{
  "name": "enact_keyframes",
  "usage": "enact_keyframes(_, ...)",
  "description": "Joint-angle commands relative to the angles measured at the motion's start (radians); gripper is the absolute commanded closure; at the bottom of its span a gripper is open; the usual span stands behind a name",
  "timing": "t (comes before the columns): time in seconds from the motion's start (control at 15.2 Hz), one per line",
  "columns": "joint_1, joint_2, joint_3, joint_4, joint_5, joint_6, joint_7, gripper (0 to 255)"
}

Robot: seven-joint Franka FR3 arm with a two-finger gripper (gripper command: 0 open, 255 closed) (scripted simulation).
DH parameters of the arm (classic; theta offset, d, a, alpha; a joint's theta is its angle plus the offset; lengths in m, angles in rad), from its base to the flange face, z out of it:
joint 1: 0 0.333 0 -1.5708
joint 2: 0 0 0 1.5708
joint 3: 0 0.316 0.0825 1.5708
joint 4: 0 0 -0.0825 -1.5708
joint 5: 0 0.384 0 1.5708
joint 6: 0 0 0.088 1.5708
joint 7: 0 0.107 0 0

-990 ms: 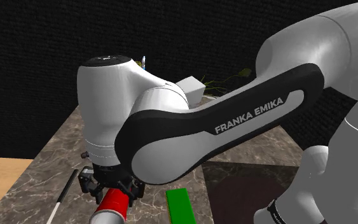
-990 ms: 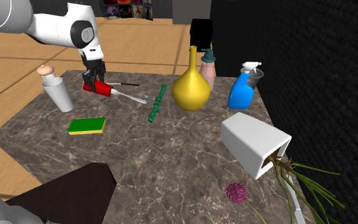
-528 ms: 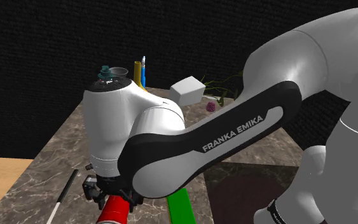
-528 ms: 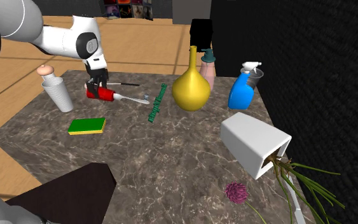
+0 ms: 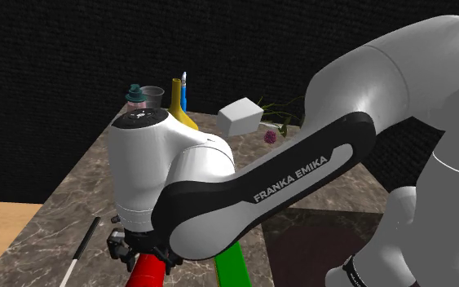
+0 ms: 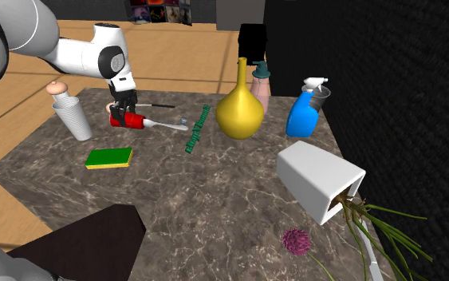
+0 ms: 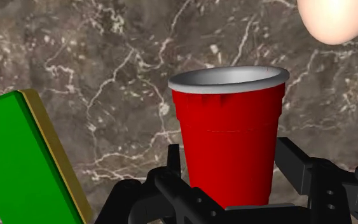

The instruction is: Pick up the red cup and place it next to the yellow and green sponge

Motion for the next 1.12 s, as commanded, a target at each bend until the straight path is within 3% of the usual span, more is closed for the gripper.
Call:
enact_keyframes(0.0, 0.000, 0.000, 0.000, 0.000, 0.000, 0.000, 0.000, 255)
enact_keyframes(0.07, 0.000, 0.000, 0.000, 0.000, 0.000, 0.000, 0.000, 0)
enact_keyframes(0.4, 0.000, 0.000, 0.000, 0.000, 0.000, 0.000, 0.000, 0)
enact_keyframes(0.66, -0.015, -0.059, 0.004, 0.062, 0.027, -0.116, -0.018, 0)
enact_keyframes(1.06, -0.015, -0.059, 0.004, 0.062, 0.027, -0.116, -0.018, 0)
